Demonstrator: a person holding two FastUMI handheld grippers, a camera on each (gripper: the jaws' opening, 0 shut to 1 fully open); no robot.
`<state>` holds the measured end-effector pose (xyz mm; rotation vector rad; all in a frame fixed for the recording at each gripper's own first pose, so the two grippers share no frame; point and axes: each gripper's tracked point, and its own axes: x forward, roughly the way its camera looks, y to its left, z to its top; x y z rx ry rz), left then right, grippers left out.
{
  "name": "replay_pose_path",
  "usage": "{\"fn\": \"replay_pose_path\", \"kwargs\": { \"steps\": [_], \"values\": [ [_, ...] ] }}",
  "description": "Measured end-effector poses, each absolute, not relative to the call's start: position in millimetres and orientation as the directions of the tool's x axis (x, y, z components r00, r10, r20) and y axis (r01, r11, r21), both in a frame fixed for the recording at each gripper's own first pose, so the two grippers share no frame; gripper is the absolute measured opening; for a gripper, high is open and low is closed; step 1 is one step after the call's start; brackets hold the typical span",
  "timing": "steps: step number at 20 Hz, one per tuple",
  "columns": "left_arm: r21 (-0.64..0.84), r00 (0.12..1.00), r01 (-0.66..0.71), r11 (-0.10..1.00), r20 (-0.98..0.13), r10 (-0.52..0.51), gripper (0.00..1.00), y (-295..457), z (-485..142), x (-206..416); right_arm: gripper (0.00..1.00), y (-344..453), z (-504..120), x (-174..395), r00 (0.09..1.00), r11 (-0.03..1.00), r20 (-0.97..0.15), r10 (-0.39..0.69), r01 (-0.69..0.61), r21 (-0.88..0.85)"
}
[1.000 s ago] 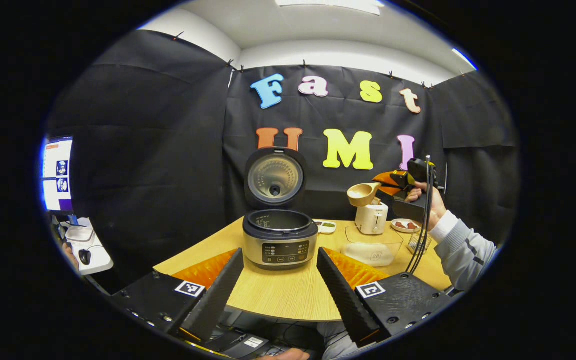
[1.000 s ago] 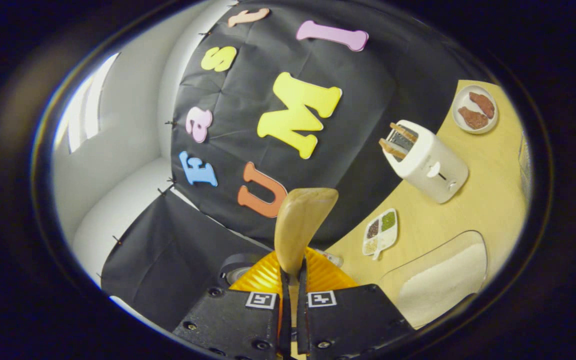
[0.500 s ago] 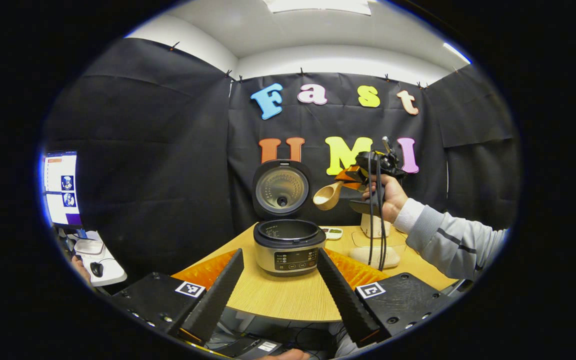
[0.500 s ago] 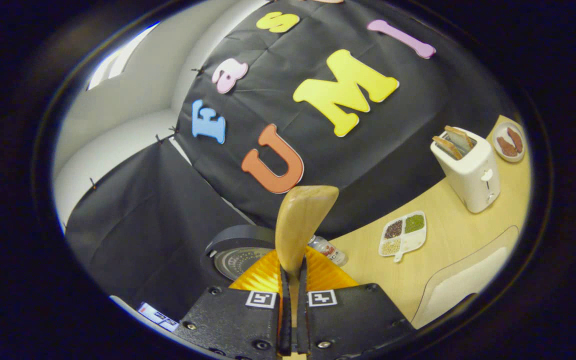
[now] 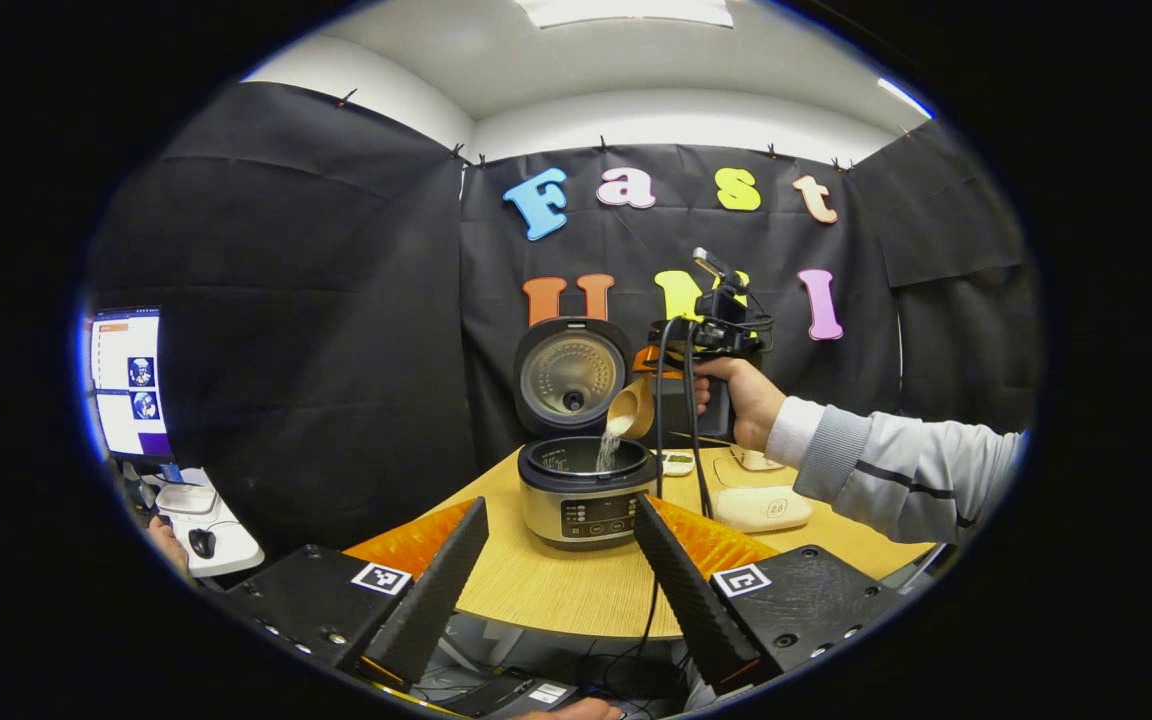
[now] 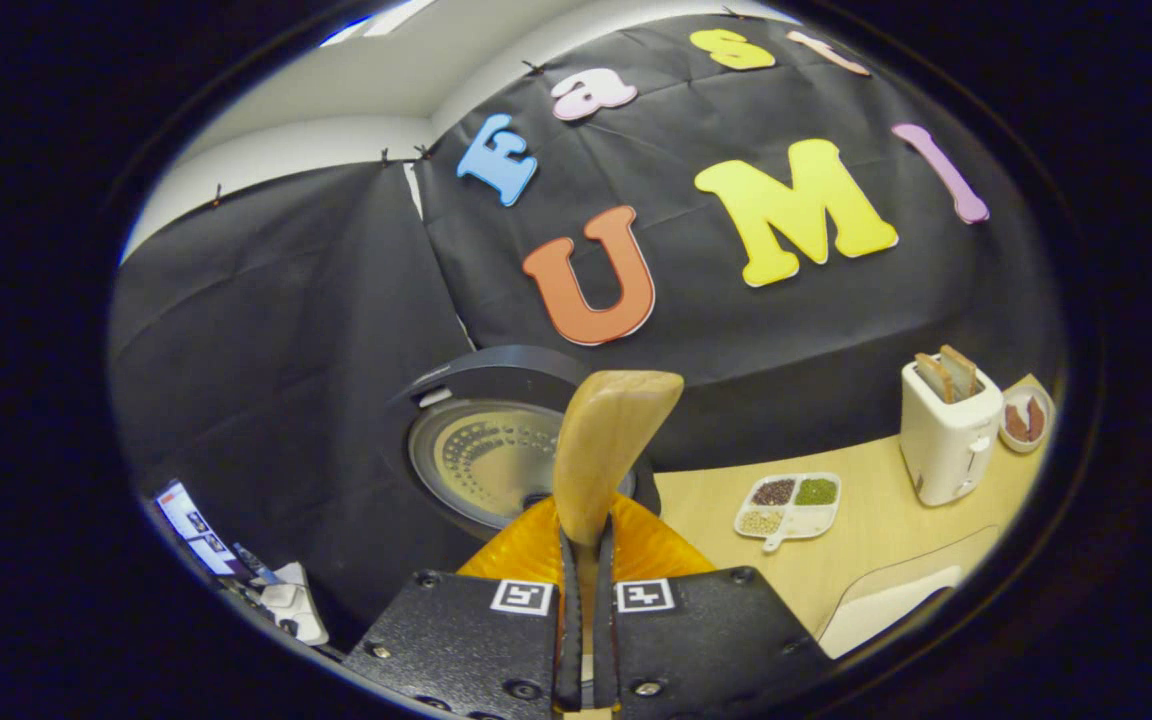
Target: Close the left gripper, press the button to open the rice cooker; take a wooden spoon from the chopstick holder with the right hand, scoop a spoonful of rice and pour it into the rice cooker, then put the wooden spoon back into the chopstick holder.
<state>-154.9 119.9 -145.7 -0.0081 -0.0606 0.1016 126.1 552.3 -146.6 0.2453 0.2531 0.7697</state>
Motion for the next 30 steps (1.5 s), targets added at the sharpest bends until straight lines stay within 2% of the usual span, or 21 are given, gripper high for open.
{"fn": "replay_pose_path", "kwargs": {
  "steps": [5, 9, 17, 19, 28, 30],
  "values": [
    [-0.043, 0.994, -0.096, 0.994, 0.054, 0.098, 0.94, 123, -145, -153, 0.10, 570, -152, 118, 0.679, 0.697, -0.156, 0.717, -0.696, 0.176],
    [-0.050, 0.993, -0.105, 0.993, 0.043, 0.107, 0.94, 123, -147, -151, 0.10, 575, -154, 109, 0.698, 0.702, -0.156, 0.699, -0.712, -0.040],
    [-0.050, 0.994, -0.095, 0.994, 0.043, 0.097, 0.95, 121, -150, -155, 0.12, 596, -166, 76, 0.685, 0.610, -0.112, 0.720, -0.702, -0.368],
    [-0.073, 0.995, -0.088, 0.993, 0.040, 0.091, 0.94, 120, -150, -154, 0.12, 597, -167, 70, 0.669, 0.584, -0.106, 0.736, -0.706, -0.400],
    [-0.055, 0.998, -0.062, 0.997, 0.025, 0.064, 0.95, 98, -150, -147, 0.13, 531, -141, 97, 0.724, 0.669, -0.082, 0.685, -0.670, -0.322],
    [-0.063, 1.000, -0.023, 0.998, 0.015, 0.024, 0.95, 85, -152, -143, 0.12, 507, -136, 106, 0.733, 0.686, -0.087, 0.675, -0.667, -0.291]
  ]
}}
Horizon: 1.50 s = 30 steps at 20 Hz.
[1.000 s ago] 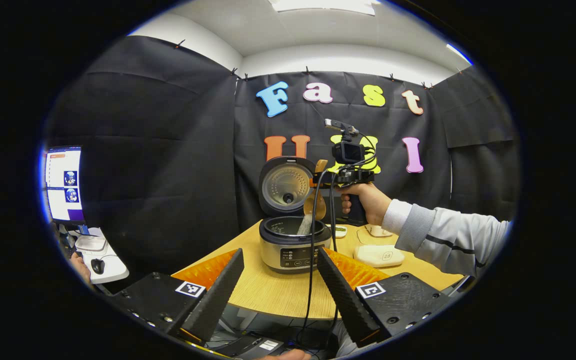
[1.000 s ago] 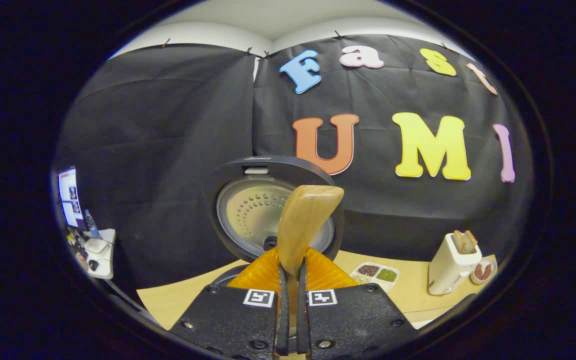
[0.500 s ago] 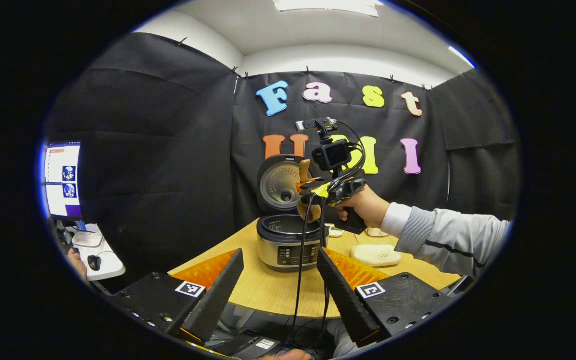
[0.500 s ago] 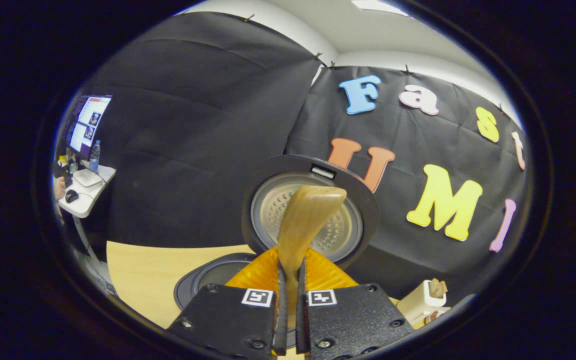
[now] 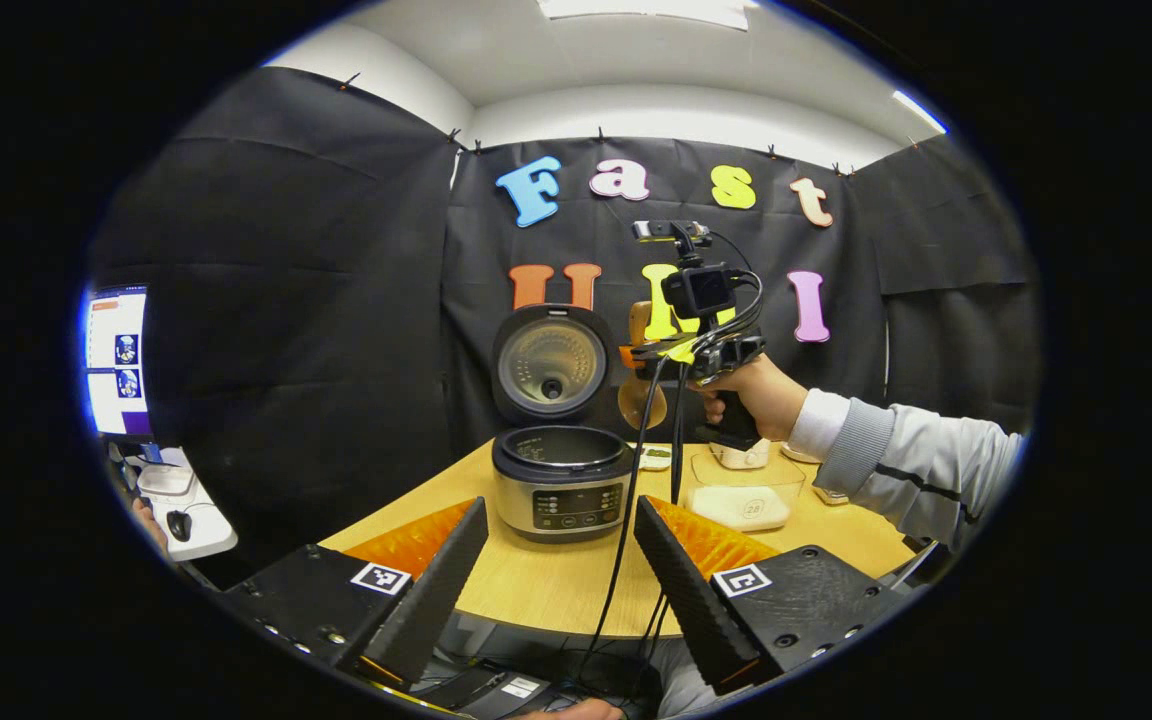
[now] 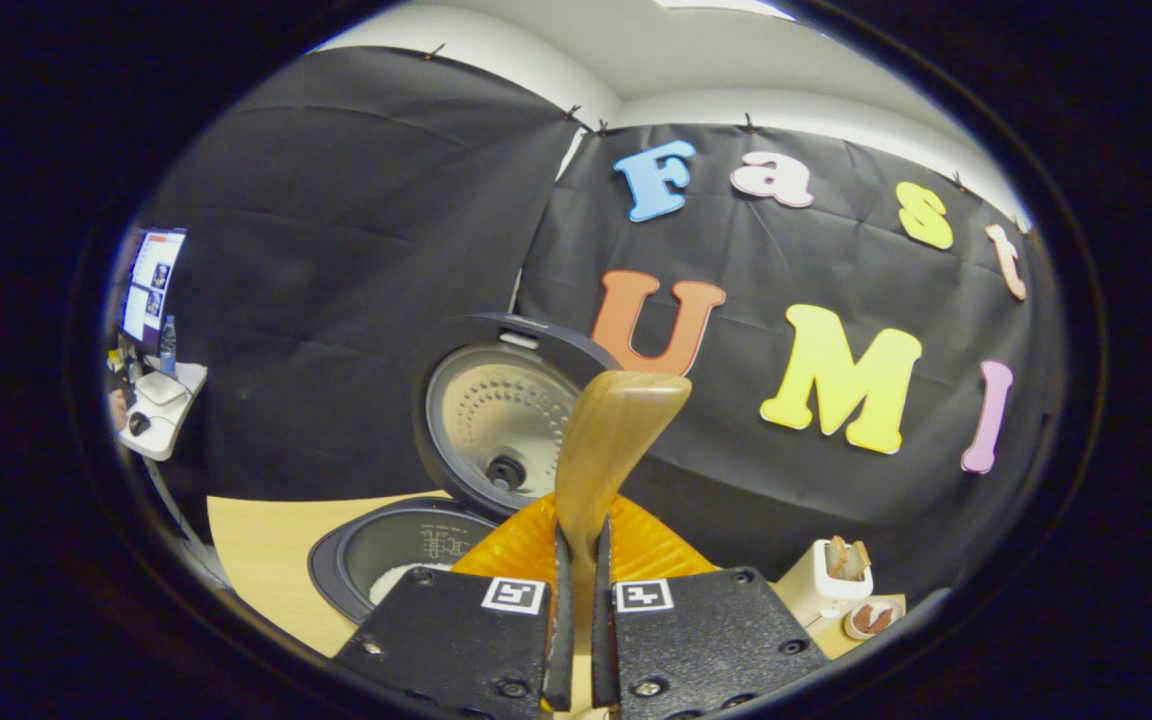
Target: Close the left gripper, press the button to open the rice cooker; take a wooden spoon from the chopstick holder with the right hand, scoop a spoonful of rice and pour it into the rice cooker, then put the wooden spoon back into the chopstick holder.
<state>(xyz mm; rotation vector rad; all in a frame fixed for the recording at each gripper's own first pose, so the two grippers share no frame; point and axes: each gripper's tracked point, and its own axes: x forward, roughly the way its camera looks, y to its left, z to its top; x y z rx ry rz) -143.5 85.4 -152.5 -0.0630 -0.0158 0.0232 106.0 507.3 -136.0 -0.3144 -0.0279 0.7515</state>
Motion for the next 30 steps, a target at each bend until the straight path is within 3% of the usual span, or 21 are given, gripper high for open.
{"fn": "replay_pose_path", "kwargs": {
  "steps": [6, 12, 18, 30],
  "values": [
    [-0.091, 1.000, 0.002, 0.996, 0.027, 0.001, 0.94, 71, -149, -139, 0.12, 409, -121, 140, 0.805, 0.771, -0.059, 0.591, -0.585, -0.251],
    [-0.079, 0.999, 0.021, 0.997, 0.050, -0.018, 0.95, 48, -146, -130, 0.13, 294, -110, 172, 0.878, 0.874, -0.058, 0.474, -0.478, -0.083],
    [-0.045, 0.998, 0.054, 0.998, 0.036, -0.052, 0.95, 25, -148, -122, 0.13, 165, -90, 190, 0.959, 0.959, 0.008, 0.283, -0.283, -0.011],
    [-0.085, 0.994, 0.086, 0.993, 0.073, -0.079, 0.95, 4, -132, -106, 0.13, 70, -130, 186, 0.983, 0.984, -0.051, 0.174, -0.176, -0.019]
  ]
}}
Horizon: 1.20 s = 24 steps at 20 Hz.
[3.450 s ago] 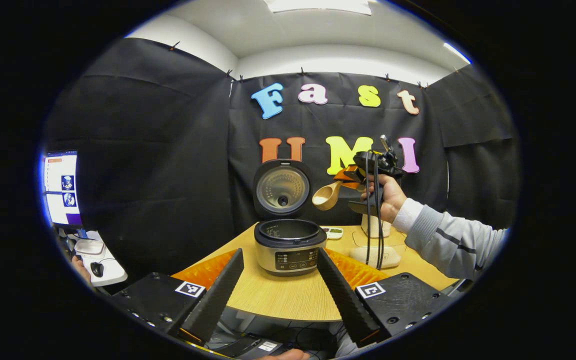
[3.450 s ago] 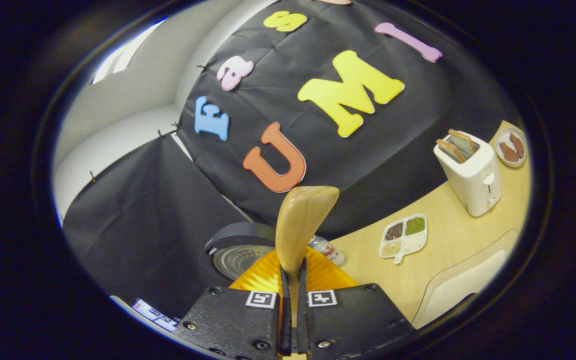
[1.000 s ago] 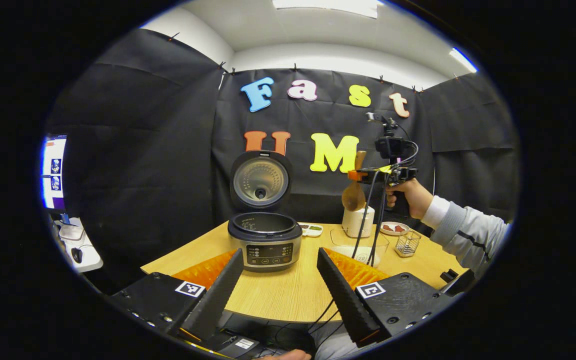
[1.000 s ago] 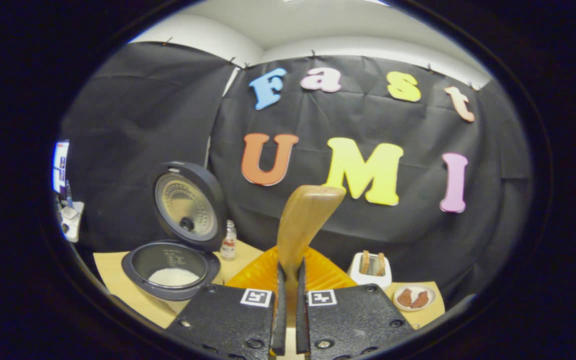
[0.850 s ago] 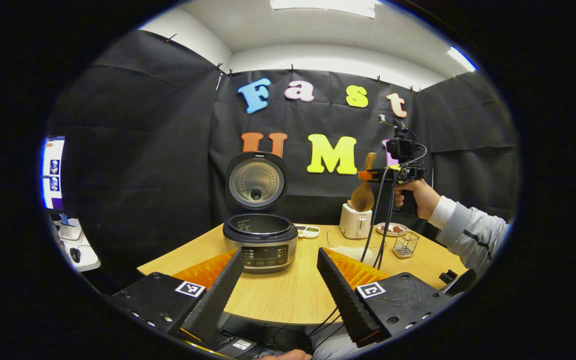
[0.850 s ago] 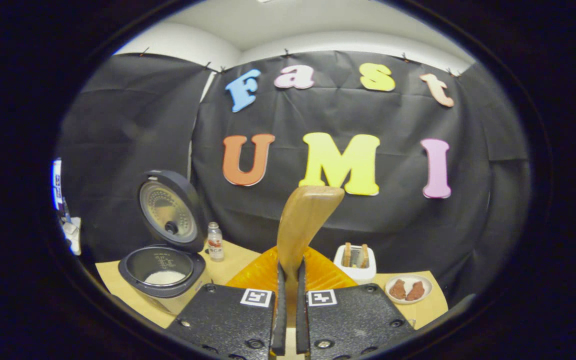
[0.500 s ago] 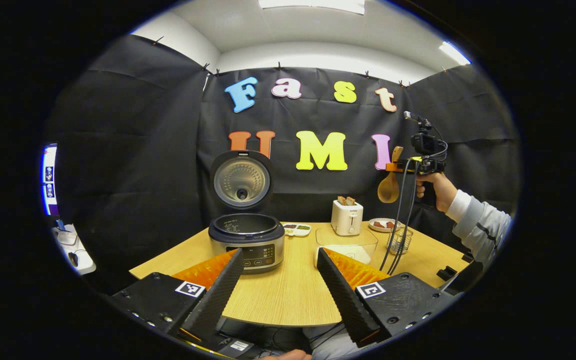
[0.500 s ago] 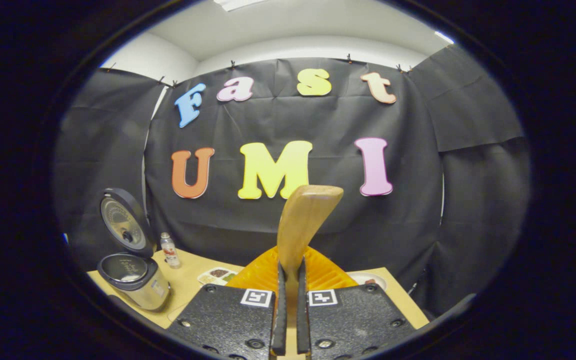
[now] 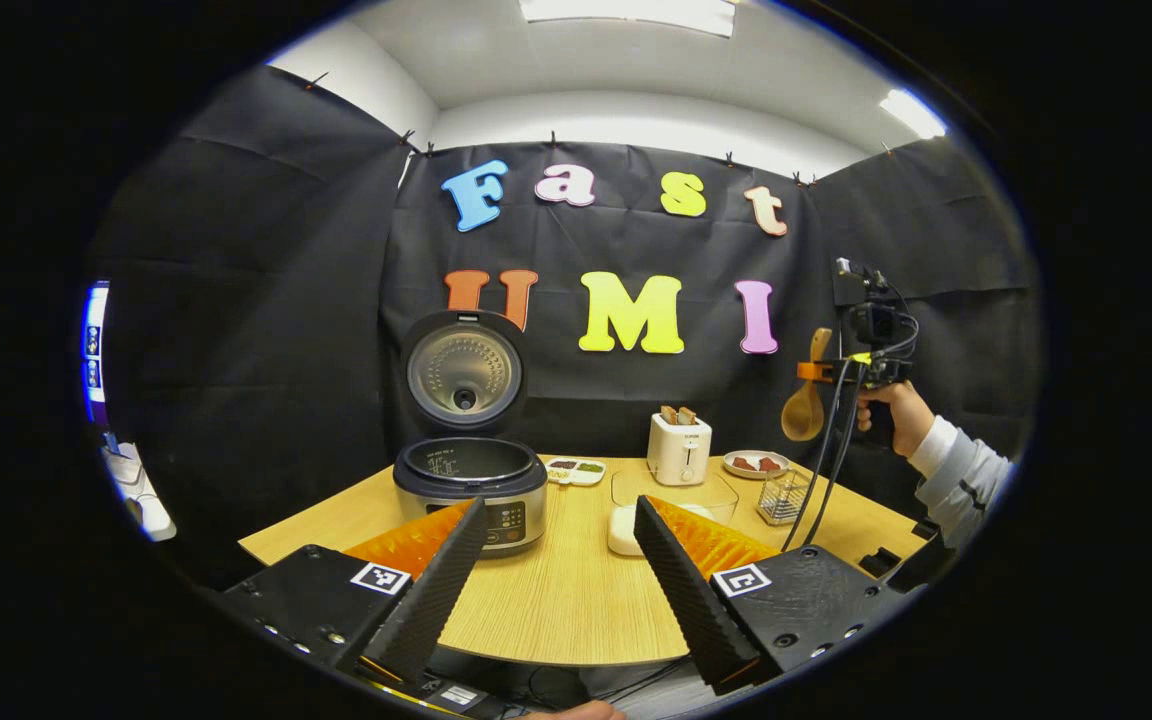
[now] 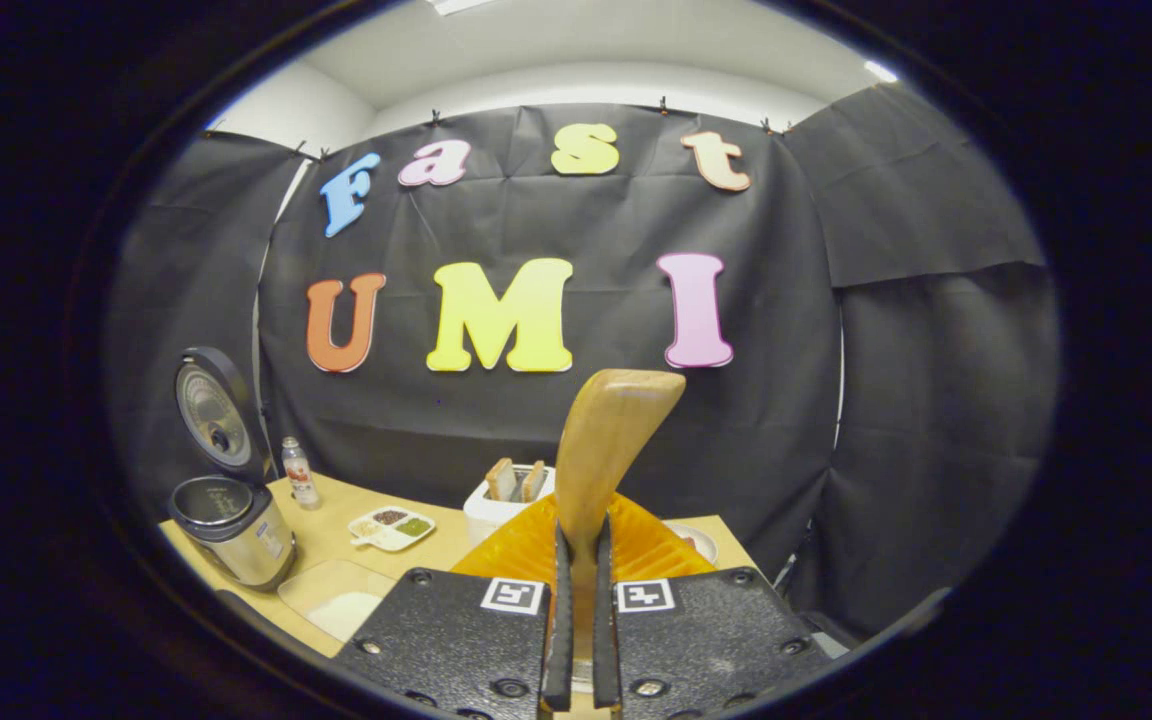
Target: Close the left gripper, press the button to open the rice cooker; take a wooden spoon from the chopstick holder with the right hand, scoop a spoonful of rice and pour it into the rice cooker, then put the wooden spoon back into the chopstick holder.
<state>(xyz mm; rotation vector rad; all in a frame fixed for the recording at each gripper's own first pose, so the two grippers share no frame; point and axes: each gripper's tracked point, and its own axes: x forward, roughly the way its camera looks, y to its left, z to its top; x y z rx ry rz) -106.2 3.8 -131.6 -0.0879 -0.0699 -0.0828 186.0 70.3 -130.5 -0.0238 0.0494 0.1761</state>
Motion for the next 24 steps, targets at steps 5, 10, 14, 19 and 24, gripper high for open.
{"fn": "replay_pose_path", "kwargs": {
  "steps": [5, 10, 14, 19, 24],
  "values": [
    [-0.140, 0.995, 0.095, 0.986, 0.053, -0.088, 0.94, 1, -134, -90, 0.15, 62, -163, 202, 0.982, 0.986, -0.085, 0.167, -0.163, 0.044],
    [-0.058, 0.996, 0.001, 0.998, 0.085, 0.004, 0.94, 21, -141, -57, 0.20, 46, -193, 223, 0.986, 0.986, -0.095, 0.138, -0.128, 0.102],
    [-0.084, 0.998, 0.011, 0.996, 0.057, -0.006, 0.94, 18, -149, -37, 0.23, 42, -208, 227, 0.983, 0.983, -0.119, 0.142, -0.125, 0.137],
    [-0.072, 0.997, 0.055, 0.996, 0.050, -0.051, 0.95, 12, -146, -16, 0.52, 25, -181, 218, 0.996, 0.994, -0.046, 0.082, -0.079, 0.079],
    [-0.074, 0.997, 0.070, 0.995, 0.033, -0.067, 0.95, 20, -133, 7, 0.84, 25, -151, 186, 0.998, 0.997, 0.002, 0.063, -0.063, 0.033]
  ]
}}
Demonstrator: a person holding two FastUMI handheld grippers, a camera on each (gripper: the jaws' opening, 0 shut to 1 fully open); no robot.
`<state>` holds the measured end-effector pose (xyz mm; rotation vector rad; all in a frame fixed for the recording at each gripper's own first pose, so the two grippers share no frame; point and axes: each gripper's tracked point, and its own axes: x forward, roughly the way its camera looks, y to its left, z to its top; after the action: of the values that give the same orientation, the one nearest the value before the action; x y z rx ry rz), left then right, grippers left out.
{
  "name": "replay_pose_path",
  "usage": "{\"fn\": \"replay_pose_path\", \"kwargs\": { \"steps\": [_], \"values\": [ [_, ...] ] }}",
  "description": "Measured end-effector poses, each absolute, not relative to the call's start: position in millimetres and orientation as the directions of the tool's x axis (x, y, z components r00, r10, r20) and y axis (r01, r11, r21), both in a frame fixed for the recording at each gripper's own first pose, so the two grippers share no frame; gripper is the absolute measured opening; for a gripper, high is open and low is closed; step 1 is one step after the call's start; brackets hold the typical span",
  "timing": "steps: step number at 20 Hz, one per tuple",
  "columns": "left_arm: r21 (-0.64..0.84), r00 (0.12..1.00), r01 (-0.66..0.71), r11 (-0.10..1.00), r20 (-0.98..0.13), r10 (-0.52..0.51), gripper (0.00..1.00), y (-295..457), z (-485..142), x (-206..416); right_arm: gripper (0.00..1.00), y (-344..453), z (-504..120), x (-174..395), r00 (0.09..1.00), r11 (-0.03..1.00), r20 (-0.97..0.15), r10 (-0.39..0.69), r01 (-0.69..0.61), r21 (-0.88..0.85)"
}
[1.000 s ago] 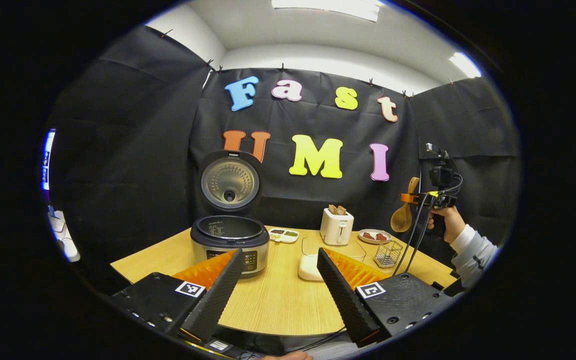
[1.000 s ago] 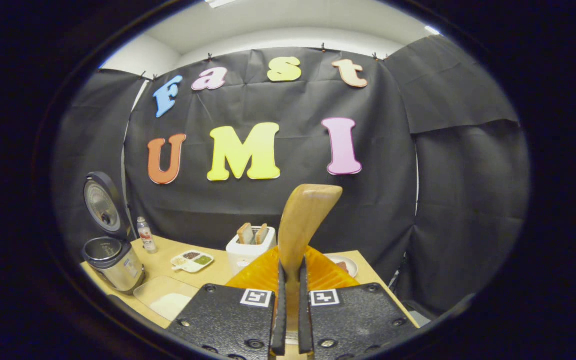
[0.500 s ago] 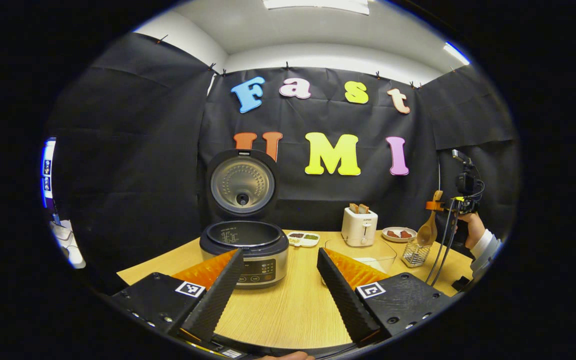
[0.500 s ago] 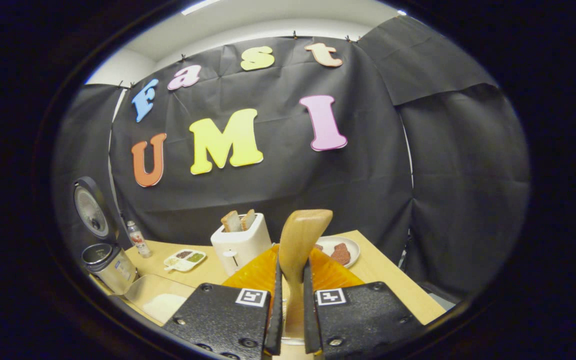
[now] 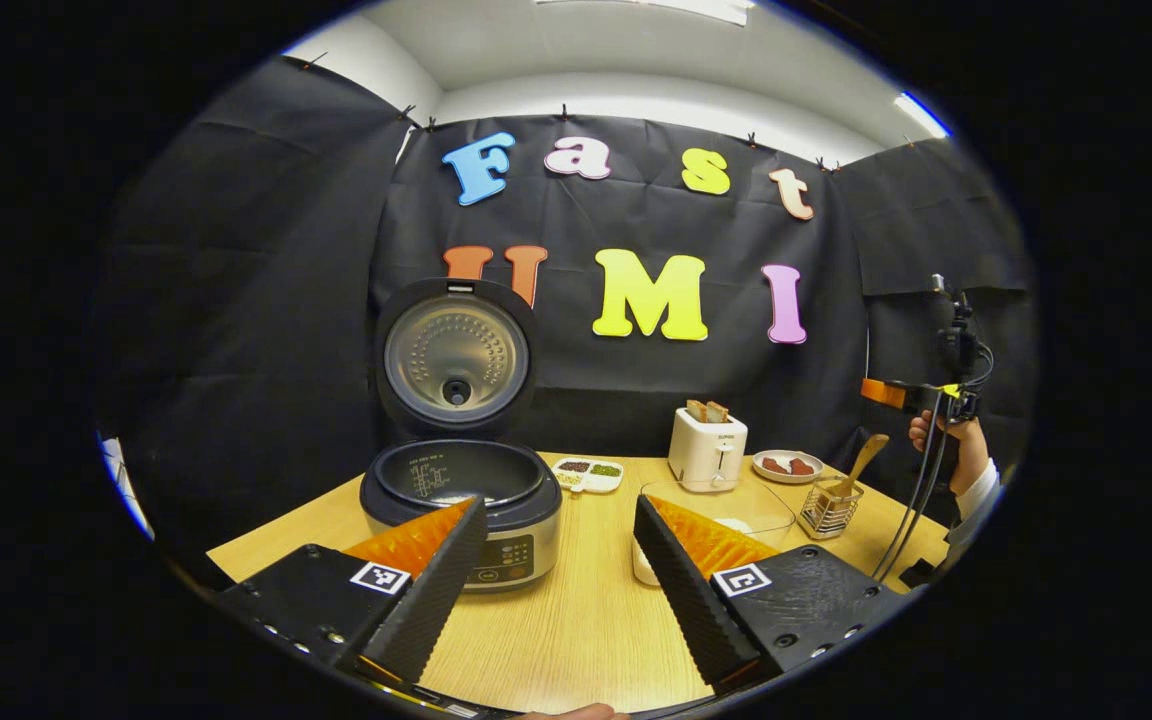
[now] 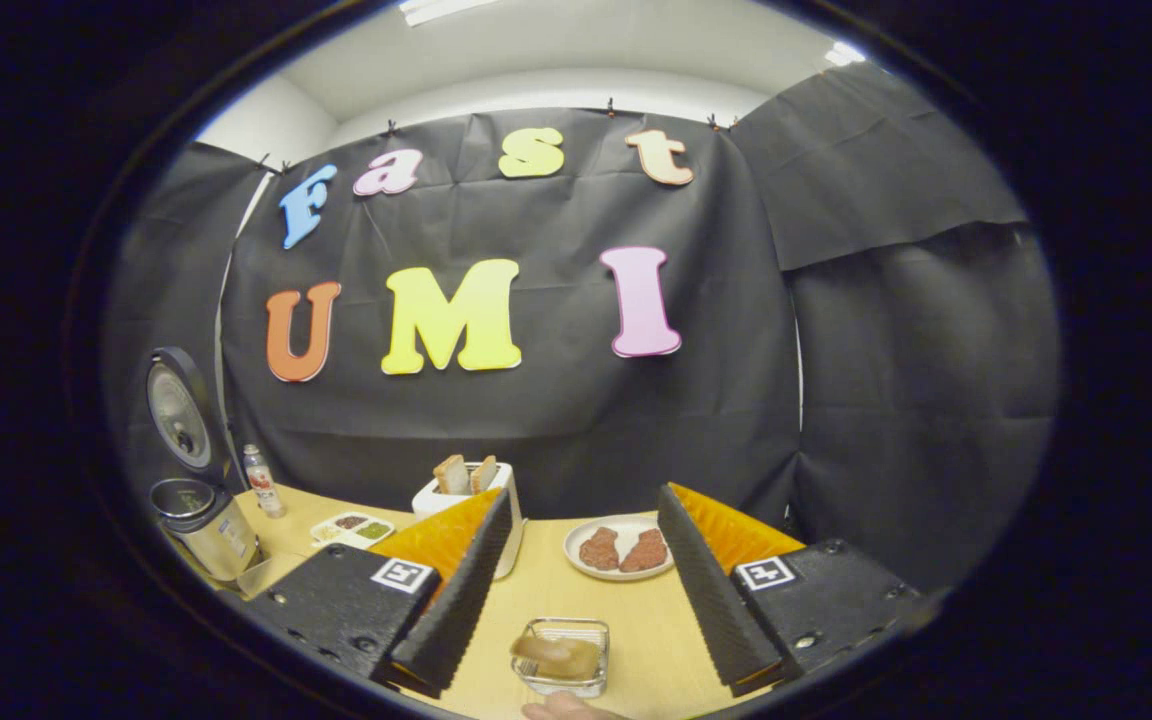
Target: Close the left gripper, press the button to open the rice cooker; take a wooden spoon from the chopstick holder with the right hand, scoop a spoonful of rice and pour it into the rice cooker, then put the wooden spoon back into the chopstick holder.
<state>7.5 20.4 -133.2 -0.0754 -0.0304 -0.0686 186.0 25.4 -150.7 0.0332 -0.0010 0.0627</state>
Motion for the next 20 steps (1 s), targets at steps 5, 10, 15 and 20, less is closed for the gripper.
{"fn": "replay_pose_path", "kwargs": {
  "steps": [5, 10, 15, 20],
  "values": [
    [-0.057, 0.995, 0.072, 0.996, 0.073, -0.068, 0.95, 33, -95, 22, 0.94, 28, -143, 147, 0.999, 0.998, -0.026, 0.037, -0.035, 0.046],
    [-0.052, 0.992, 0.064, 0.997, 0.116, -0.058, 0.94, 46, -51, 33, 1.00, 47, -138, 98, 0.992, 0.991, -0.006, 0.129, -0.129, 0.030],
    [0.006, 0.988, 0.001, 1.000, 0.155, -0.002, 0.94, 68, -8, 50, 0.97, 57, -133, 58, 0.981, 0.980, 0.002, 0.196, -0.196, 0.018],
    [-0.054, 0.991, 0.020, 0.998, 0.133, -0.012, 0.94, 75, 12, 73, 0.97, 76, -142, 15, 0.959, 0.955, 0.018, 0.283, -0.283, 0.092]
  ]
}}
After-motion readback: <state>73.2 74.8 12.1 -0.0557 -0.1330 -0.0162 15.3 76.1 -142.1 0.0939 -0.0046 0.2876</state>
